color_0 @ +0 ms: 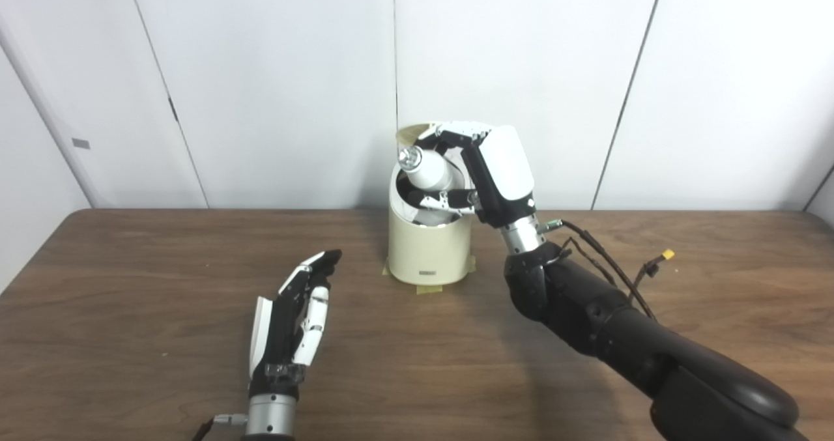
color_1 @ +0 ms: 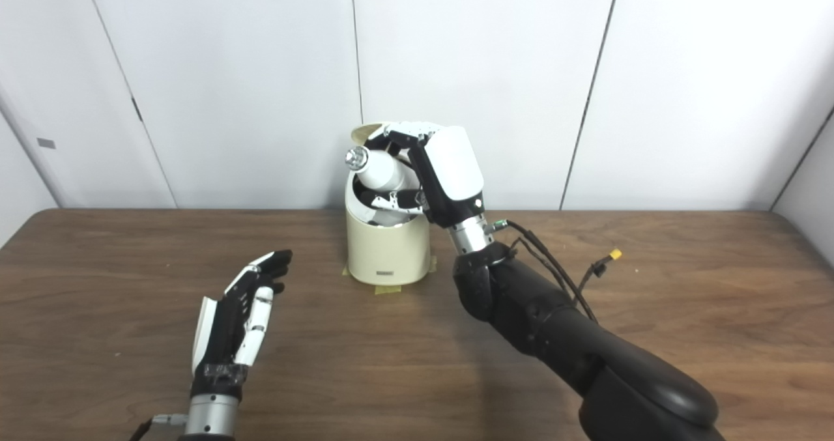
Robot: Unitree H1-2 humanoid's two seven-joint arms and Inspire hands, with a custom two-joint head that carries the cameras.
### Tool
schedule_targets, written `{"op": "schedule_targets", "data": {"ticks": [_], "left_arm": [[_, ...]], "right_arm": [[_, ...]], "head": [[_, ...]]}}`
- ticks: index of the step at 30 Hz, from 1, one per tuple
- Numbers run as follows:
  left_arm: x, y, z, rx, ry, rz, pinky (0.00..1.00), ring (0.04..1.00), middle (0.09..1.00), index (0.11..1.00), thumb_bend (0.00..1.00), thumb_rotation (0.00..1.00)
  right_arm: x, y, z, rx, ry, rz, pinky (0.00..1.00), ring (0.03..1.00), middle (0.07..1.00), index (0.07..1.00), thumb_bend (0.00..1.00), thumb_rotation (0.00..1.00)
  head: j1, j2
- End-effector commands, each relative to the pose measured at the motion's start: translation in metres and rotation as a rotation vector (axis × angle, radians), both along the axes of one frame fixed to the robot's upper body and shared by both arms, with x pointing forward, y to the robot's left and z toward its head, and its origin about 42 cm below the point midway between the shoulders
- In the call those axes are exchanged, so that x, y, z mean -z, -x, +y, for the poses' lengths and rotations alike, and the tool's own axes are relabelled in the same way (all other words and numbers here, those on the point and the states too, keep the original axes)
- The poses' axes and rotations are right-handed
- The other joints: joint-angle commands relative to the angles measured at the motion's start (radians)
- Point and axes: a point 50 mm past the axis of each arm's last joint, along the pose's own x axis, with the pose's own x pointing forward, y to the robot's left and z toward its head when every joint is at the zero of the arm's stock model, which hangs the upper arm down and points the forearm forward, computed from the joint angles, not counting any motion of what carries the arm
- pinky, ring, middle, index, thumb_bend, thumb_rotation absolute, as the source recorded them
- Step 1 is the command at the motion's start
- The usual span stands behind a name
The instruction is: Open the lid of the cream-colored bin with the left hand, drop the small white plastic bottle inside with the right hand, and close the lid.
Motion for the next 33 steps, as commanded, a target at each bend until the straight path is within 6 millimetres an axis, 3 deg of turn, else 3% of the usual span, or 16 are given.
{"op": "schedule_targets", "data": {"ticks": [1,13,29,31,33], "left_arm": [[0.0224,0.0113,-0.0075,0.005,-0.006,0.057,0.75,0.812,0.816,0.805,0.19,0.86],[0.0217,0.0119,-0.0085,0.002,-0.009,0.060,0.75,0.808,0.812,0.800,0.18,0.84],[0.0215,0.0123,-0.0072,0.005,-0.009,0.066,0.75,0.814,0.817,0.803,0.18,0.86],[0.0212,0.0123,-0.0073,0.004,-0.011,0.068,0.75,0.814,0.817,0.804,0.19,0.86],[0.0209,0.0121,-0.0076,0.007,-0.008,0.067,0.75,0.814,0.817,0.804,0.18,0.85]], "right_arm": [[-0.0312,-0.0063,0.0132,-0.039,-0.037,-0.060,0.45,0.452,0.503,0.477,0.52,0.00],[-0.0312,-0.0054,0.0205,-0.048,-0.044,-0.051,0.45,0.450,0.503,0.478,0.52,0.00],[-0.0296,-0.0062,0.0155,-0.039,-0.034,-0.052,0.47,0.452,0.509,0.483,0.52,0.00],[-0.0297,-0.0065,0.0146,-0.038,-0.035,-0.049,0.49,0.539,0.502,0.482,0.53,0.00],[-0.0301,-0.0067,0.0136,-0.038,-0.034,-0.045,0.49,0.560,0.501,0.483,0.53,0.00]], "head": [[0.001,0.001],[0.001,0.002],[-0.004,0.004],[-0.004,0.004],[-0.004,0.003]]}}
